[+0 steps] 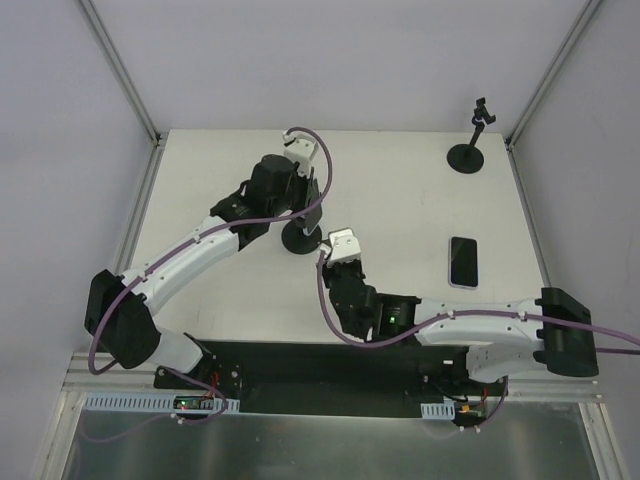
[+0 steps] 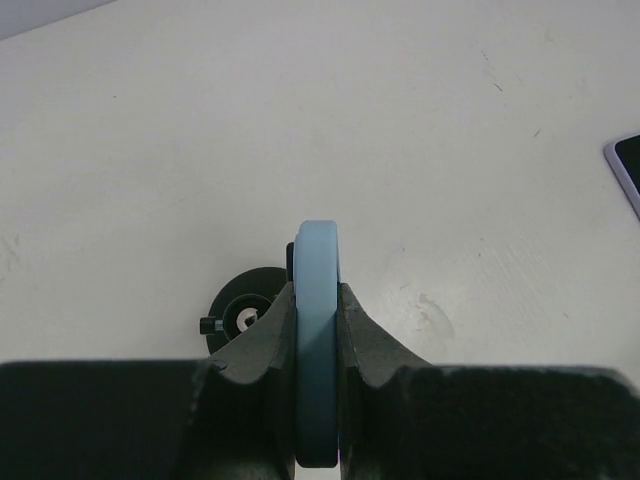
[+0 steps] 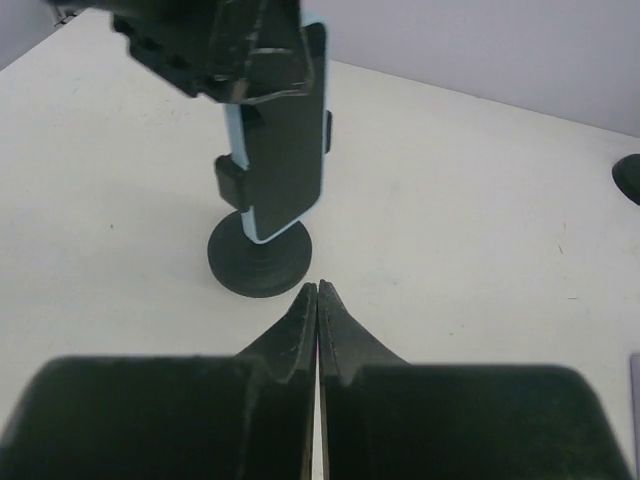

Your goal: Place the phone on the phone stand

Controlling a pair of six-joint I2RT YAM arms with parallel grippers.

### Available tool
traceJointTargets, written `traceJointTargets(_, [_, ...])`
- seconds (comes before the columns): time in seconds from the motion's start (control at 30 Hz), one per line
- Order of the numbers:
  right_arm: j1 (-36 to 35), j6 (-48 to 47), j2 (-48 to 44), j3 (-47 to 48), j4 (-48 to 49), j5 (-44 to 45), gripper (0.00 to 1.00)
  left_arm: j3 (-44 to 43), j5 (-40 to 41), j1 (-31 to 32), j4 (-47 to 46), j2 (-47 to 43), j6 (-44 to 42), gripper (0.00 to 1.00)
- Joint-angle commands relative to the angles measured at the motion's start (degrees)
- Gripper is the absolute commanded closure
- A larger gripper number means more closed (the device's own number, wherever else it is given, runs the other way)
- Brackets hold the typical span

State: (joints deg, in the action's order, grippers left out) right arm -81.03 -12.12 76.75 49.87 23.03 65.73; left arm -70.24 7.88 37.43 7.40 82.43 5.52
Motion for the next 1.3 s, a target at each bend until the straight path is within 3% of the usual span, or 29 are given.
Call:
traceJointTargets(0.0, [3.3,6.5,-8.4,-1.7,-8.8,-3.2,1.0,5.9,0.0,-0.1,11.5,-1.2,-7.5,1.0])
traceJointTargets(0.1, [11.2,4.8,-14.7,-6.4,-12.1,-21.9,0.9,7.0,-4.7,0.0,11.5,-4.7,-8.9,1.0])
traceJointTargets(0.13, [16.4,4.3,-17.1,-8.4,-13.1,-33.8,0.78,7.1,-7.8,0.0,11.6,-6.5,-9.6,1.0])
traceJointTargets(0.2, [21.7,2.7,-18.6,-9.6,-13.2,-47.6,0.61,7.8,-11.8,0.0,11.6,-8.4,-11.3,1.0])
traceJointTargets(0.23, [26.9,1.2,-18.7,-9.7,-14.1,-61.6,0.41,8.2,-13.8,-0.1,11.6,-10.5,-12.0,1.0])
traceJointTargets(0.33, [33.1,-1.8,-15.5,-6.6,-18.6,-78.3,0.23,9.8,-24.4,0.0,11.6,-14.9,-15.7,1.0])
traceJointTargets(0.4, [34.7,-2.1,-13.6,-3.1,-20.7,-81.7,0.2,10.9,-32.2,0.0,11.5,-17.0,-17.9,1.0])
traceJointTargets(0.6, [36.6,-2.5,-9.9,-1.0,-17.9,-93.9,0.17,12.8,-41.0,-0.1,10.5,-22.9,-19.5,1.0])
traceJointTargets(0.7, [36.7,-3.0,-9.6,-0.4,-18.5,-96.0,0.17,12.8,-40.4,-0.1,10.3,-23.5,-18.7,1.0])
traceJointTargets(0.87, [37.8,-5.3,-10.9,0.2,-21.0,-98.7,0.17,9.8,-30.1,-0.7,8.6,-21.3,-12.6,1.0])
traceJointTargets(0.93, [38.3,-6.0,-11.5,-0.2,-20.9,-100.9,0.17,8.4,-31.2,-1.7,8.5,-19.2,-11.8,1.0])
traceJointTargets(1.07, [39.8,-5.9,-10.5,-1.3,-18.9,-104.3,0.16,7.6,-45.6,-2.7,8.2,-18.4,-13.2,1.0])
traceJointTargets(1.27, [43.0,-4.0,-7.5,-3.6,-11.4,-109.5,0.16,7.8,-57.4,-2.8,8.2,-20.4,-15.4,1.0])
